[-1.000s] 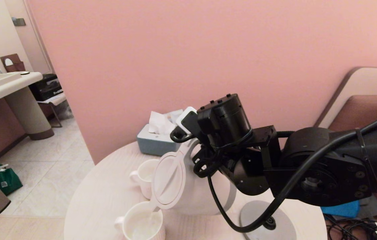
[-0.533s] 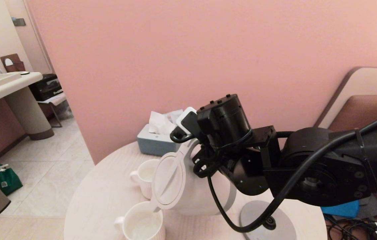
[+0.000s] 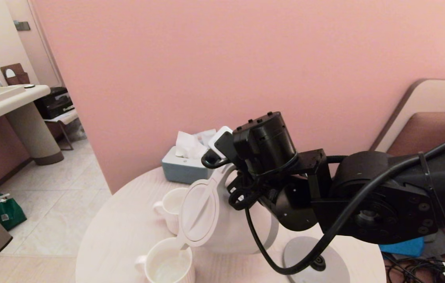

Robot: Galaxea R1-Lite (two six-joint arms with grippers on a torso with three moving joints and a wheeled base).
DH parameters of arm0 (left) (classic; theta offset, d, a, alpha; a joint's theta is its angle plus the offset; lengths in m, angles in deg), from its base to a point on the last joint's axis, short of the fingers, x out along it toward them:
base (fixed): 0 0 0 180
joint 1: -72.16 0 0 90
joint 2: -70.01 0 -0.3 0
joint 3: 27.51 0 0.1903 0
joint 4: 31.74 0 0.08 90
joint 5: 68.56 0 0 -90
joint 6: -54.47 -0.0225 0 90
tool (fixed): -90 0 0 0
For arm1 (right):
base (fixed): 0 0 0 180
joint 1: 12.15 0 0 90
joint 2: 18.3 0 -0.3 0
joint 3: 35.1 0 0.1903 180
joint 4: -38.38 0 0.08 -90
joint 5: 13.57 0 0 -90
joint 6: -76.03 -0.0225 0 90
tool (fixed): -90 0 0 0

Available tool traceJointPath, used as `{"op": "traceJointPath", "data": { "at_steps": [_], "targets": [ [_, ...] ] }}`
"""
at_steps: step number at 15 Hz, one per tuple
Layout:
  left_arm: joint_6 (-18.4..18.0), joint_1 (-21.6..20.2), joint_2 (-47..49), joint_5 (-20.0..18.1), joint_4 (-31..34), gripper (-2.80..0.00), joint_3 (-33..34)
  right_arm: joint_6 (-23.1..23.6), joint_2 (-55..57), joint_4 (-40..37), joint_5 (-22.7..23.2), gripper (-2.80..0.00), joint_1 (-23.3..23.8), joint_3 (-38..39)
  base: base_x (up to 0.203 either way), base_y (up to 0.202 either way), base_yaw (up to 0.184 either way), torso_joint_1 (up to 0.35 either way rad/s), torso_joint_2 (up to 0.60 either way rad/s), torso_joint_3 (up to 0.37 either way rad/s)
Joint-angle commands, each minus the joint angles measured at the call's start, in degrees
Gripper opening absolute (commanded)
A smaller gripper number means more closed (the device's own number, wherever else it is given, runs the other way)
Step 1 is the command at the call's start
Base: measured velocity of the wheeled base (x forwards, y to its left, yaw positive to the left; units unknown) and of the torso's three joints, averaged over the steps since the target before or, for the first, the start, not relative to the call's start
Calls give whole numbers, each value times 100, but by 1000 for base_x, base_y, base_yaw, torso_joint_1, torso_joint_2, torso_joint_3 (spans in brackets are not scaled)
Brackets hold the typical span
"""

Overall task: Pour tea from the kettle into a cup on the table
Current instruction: Pour water into another cup

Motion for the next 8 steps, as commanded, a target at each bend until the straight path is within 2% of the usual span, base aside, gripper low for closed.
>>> {"op": "traceJointPath", "data": {
  "at_steps": [1,8],
  "targets": [
    [2,-2,-2,1,-1,-280,0,13,-5,5,-29,-280,-2,5,0,0,0,0,0,0],
    [2,-2,6,1,-1,-280,0,52,-5,-21,-47,-280,-9,-42,0,0,0,0,0,0]
  ]
}}
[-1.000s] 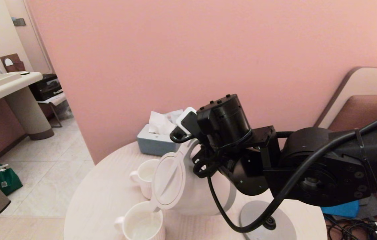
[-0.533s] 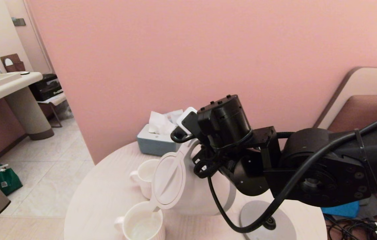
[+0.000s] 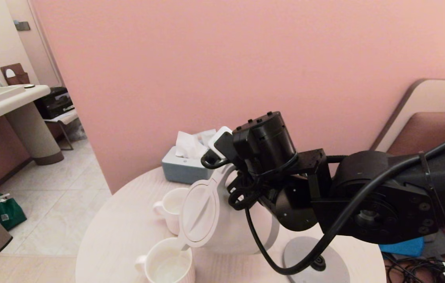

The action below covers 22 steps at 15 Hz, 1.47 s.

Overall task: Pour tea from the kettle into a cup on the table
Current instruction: Pour water into another cup

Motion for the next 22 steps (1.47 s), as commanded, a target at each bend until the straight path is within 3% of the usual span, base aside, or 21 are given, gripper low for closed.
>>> {"op": "traceJointPath", "data": {
  "at_steps": [1,14,22],
  "targets": [
    [2,-1,6,-1,-1,-280,0,30,-3,1,-25,-280,-3,-31,0,0,0,0,0,0],
    [2,-1,6,-1,-1,-280,0,-58,-20,26,2,-280,-3,26,0,0,0,0,0,0],
    [2,-1,5,-1,-1,-280,0,-2024,-354,27,43,-280,249,699,0,0,0,0,0,0]
  ]
}}
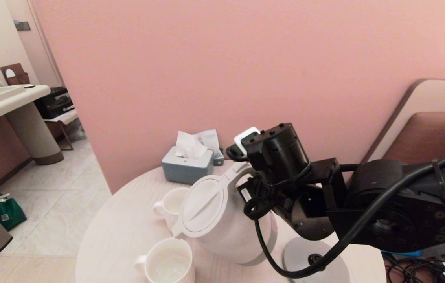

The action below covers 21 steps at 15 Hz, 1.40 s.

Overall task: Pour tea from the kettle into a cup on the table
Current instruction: Pour water into another cup, then put down the kettle on the table

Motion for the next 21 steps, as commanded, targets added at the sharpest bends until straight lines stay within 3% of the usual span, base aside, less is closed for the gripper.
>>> {"op": "traceJointPath", "data": {
  "at_steps": [1,3,6,9,16,21],
  "targets": [
    [2,-1,-2,3,-1,-280,0,-278,-155,11,-15,-280,99,196,0,0,0,0,0,0],
    [2,-1,-2,3,-1,-280,0,-678,-407,26,103,-280,214,516,0,0,0,0,0,0],
    [2,-1,-1,3,-1,-280,0,-1745,-871,32,487,-280,531,884,0,0,0,0,0,0],
    [2,-1,6,3,-1,-280,0,-2220,-1339,181,725,-280,811,1449,0,0,0,0,0,0],
    [2,-1,-2,3,-1,-280,0,-2376,-2251,1354,891,-280,1562,3162,0,0,0,0,0,0],
    [2,-1,6,3,-1,-280,0,-2395,-3171,1479,912,-280,2099,3920,0,0,0,0,0,0]
  ]
}}
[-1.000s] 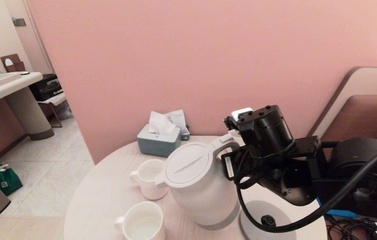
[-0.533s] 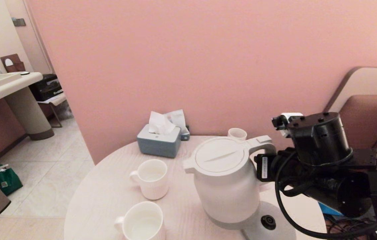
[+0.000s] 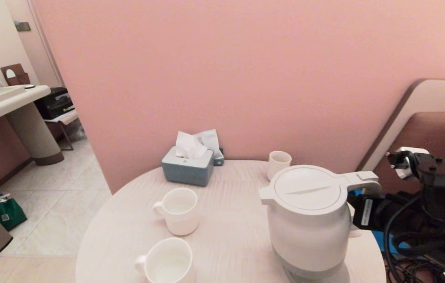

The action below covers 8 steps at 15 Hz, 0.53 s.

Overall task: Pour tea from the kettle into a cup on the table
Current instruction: Put down the kettle on the table

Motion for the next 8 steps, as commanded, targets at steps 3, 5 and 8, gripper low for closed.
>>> {"op": "traceJointPath", "data": {
  "at_steps": [3,5,8],
  "targets": [
    [2,-1,6,1,-4,-280,0,-81,-846,28,30,-280,289,599,0,0,0,0,0,0],
    [2,-1,1,1,-4,-280,0,-158,-1079,32,171,-280,370,817,0,0,0,0,0,0],
    [2,-1,6,1,-4,-280,0,-648,-1168,31,540,-280,397,960,0,0,0,0,0,0]
  ]
}}
